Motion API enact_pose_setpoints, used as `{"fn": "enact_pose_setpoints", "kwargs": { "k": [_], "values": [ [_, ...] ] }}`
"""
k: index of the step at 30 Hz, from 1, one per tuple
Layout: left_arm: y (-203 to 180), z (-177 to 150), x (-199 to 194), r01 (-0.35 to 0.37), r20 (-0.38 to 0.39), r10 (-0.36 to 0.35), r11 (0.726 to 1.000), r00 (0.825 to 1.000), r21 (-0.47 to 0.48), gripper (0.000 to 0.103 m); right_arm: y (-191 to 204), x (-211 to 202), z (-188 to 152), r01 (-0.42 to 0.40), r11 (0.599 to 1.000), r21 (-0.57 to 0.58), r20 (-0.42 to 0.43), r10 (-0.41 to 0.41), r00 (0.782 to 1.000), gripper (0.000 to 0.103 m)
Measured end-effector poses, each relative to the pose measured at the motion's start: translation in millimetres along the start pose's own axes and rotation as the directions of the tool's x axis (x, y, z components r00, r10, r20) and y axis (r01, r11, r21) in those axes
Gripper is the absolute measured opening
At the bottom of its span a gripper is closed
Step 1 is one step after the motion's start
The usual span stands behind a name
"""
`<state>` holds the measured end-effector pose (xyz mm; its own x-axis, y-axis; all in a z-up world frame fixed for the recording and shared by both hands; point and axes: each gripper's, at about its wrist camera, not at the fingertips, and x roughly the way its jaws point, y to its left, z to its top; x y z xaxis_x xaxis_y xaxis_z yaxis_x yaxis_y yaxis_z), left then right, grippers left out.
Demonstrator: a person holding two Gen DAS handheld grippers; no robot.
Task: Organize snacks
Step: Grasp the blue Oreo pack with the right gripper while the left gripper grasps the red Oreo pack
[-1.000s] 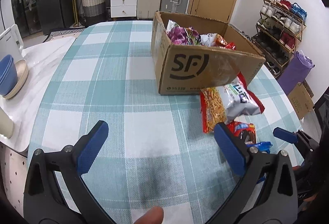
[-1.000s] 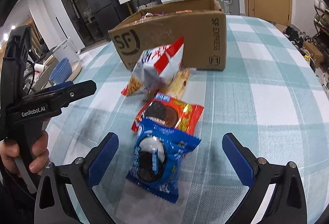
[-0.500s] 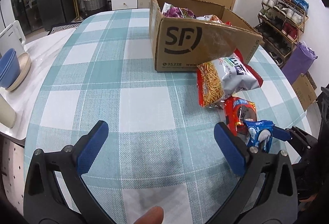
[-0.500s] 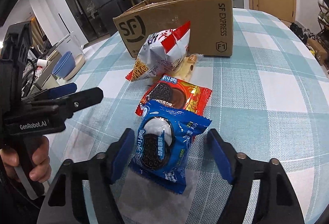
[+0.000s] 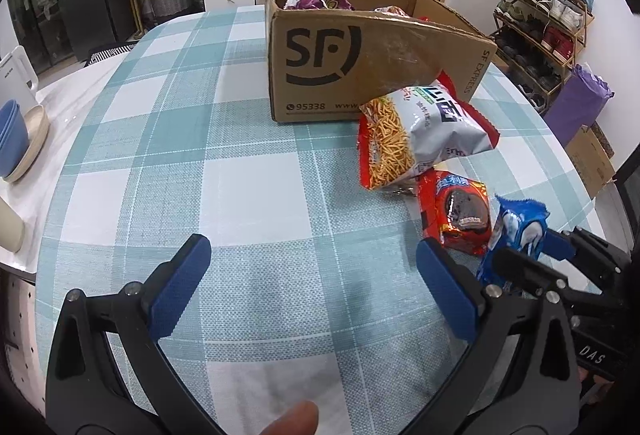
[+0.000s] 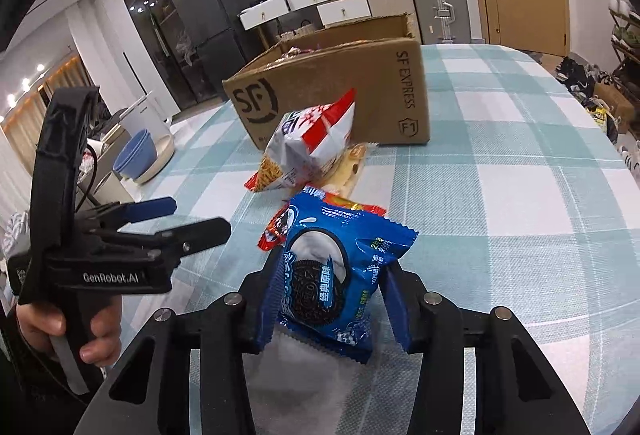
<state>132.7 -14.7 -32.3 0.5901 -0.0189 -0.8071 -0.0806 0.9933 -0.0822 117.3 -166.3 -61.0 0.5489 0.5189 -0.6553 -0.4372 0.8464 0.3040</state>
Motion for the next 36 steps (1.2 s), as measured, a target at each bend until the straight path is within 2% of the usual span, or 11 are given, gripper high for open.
{"fn": "enact_pose_setpoints", "kwargs": {
  "k": [7,14,18,22,28,31,36],
  "values": [
    [-18.6,1.1,5.2,0.031,-0.012,-0.030,0.998,0.999,0.052,0.102,-22.1,-12.2,5.3,0.044,0.998,0.041,0.033,-0.046,0.998,0.046],
    [-36.7,4.6,13.4,0.099,-0.041,-0.096,0.991,0.995,0.092,0.102,-40.7,-17.1,5.5,0.070,0.995,0.075,0.043,-0.073,0.996,0.046],
    [-46.7,4.9,16.7,0.165,-0.065,-0.159,0.980,0.985,0.108,0.102,-47.2,-18.3,4.2,0.075,0.993,0.086,0.045,-0.079,0.996,0.046],
    [-61.6,3.0,17.5,0.189,-0.067,-0.181,0.971,0.981,0.148,0.102,-54.4,-20.7,3.8,0.085,0.991,0.102,0.052,-0.091,0.994,0.046],
    [-83.1,4.4,27.7,0.224,-0.098,-0.208,0.954,0.973,0.198,0.096,-62.3,-27.3,0.5,0.110,0.986,0.126,0.071,-0.120,0.990,0.046],
    [-91.3,5.6,36.2,0.242,-0.133,-0.217,0.946,0.967,0.214,0.086,-65.6,-30.4,-1.7,0.118,0.983,0.140,0.075,-0.129,0.989,0.046],
    [-101.5,6.4,44.7,0.250,-0.152,-0.218,0.939,0.964,0.238,0.082,-66.6,-30.2,-1.5,0.120,0.983,0.141,0.073,-0.131,0.989,0.046]
  ]
}}
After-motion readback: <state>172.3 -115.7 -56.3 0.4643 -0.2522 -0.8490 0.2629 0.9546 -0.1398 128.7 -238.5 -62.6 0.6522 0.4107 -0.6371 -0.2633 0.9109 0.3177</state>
